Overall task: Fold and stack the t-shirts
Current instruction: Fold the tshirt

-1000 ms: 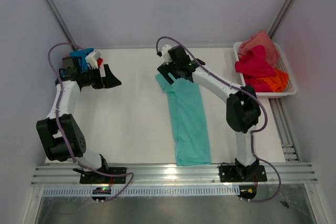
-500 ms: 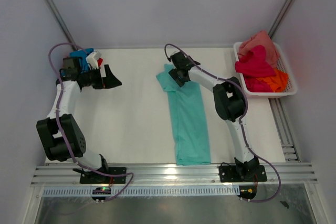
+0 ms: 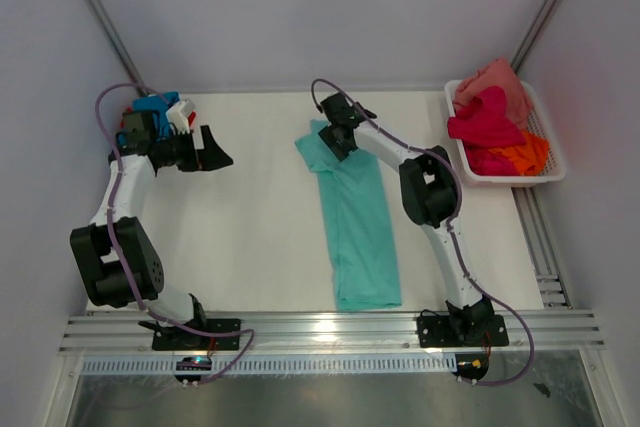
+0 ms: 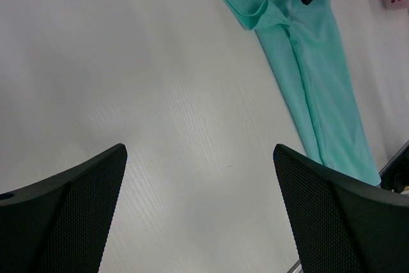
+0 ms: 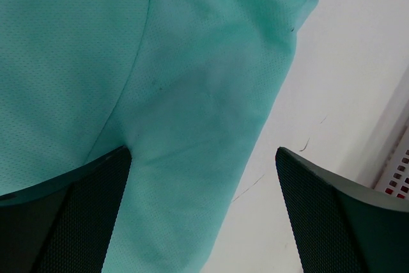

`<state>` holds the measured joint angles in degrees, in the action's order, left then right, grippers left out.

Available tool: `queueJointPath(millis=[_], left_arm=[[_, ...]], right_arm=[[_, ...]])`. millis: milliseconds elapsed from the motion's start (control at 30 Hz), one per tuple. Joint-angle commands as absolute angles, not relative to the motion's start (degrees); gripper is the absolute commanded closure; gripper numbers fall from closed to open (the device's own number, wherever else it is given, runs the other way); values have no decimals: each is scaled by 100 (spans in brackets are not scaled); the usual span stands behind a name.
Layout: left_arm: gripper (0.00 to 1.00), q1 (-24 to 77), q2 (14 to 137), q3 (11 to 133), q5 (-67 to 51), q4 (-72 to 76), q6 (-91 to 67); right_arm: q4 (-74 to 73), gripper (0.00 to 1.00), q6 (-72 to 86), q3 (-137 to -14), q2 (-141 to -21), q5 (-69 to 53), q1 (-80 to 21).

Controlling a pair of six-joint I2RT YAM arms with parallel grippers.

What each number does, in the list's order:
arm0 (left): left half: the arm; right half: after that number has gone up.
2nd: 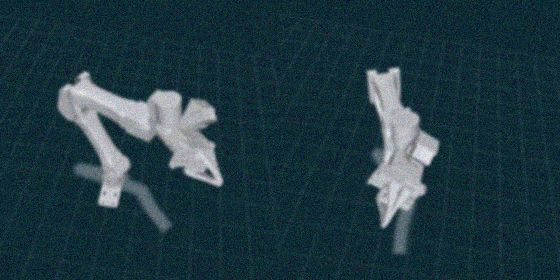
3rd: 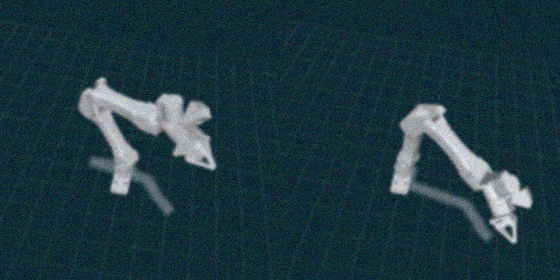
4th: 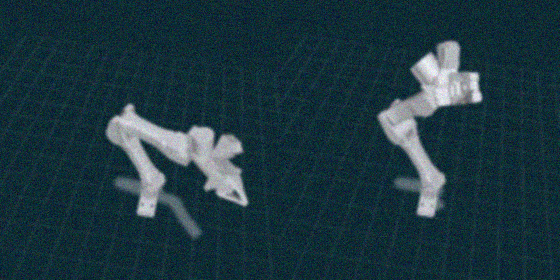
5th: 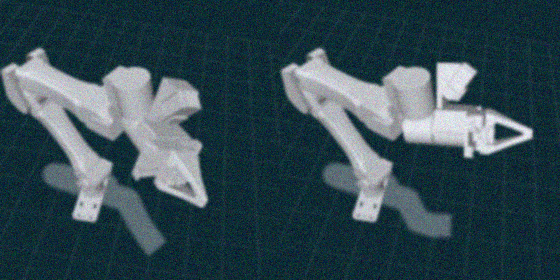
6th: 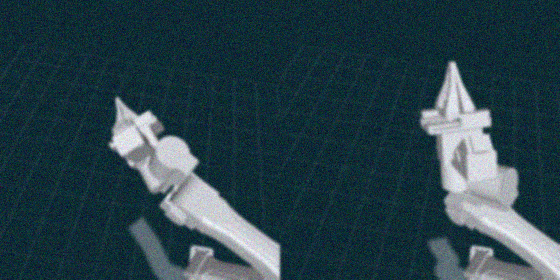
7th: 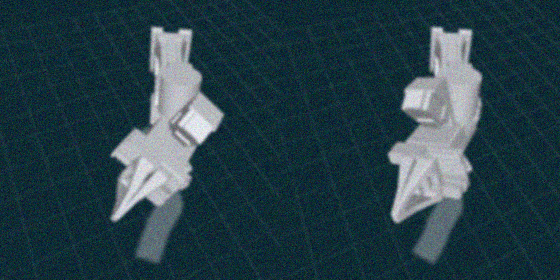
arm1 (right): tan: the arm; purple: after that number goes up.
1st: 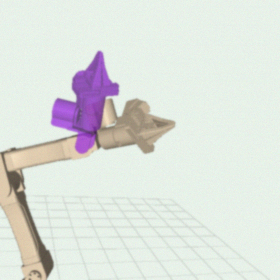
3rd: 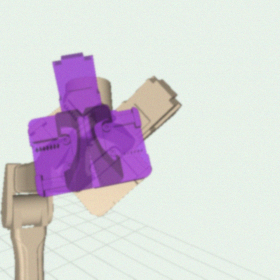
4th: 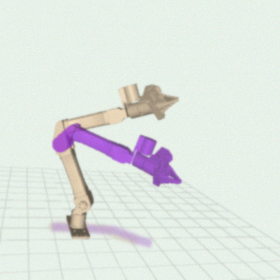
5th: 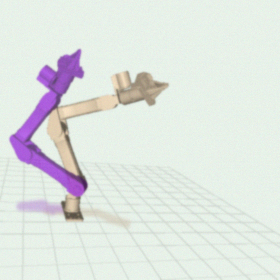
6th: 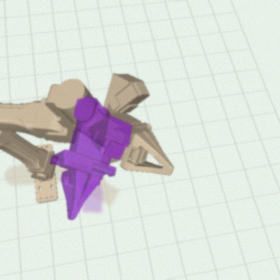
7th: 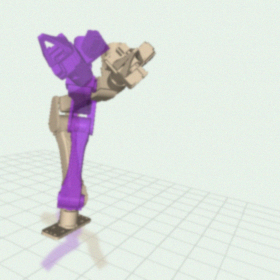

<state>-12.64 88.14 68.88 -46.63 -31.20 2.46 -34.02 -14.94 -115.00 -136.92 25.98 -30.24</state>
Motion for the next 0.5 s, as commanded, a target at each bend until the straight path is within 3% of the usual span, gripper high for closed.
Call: queueJointPath(millis=[0, 300, 467], left_arm=[[1, -1187, 8701, 6820, -4536, -3014, 483], [1, -704, 8315, 6662, -3807, -3234, 852], [1, 295, 8016, 6460, -2788, -3480, 1291]], right_arm=[[-3717, 1, -1371, -11960, -13992, 2531, -3041], [-4148, 1, -1134, -12928, -14519, 2487, -2918], [-4263, 1, -1002, -13183, -14669, 2382, -2769]])
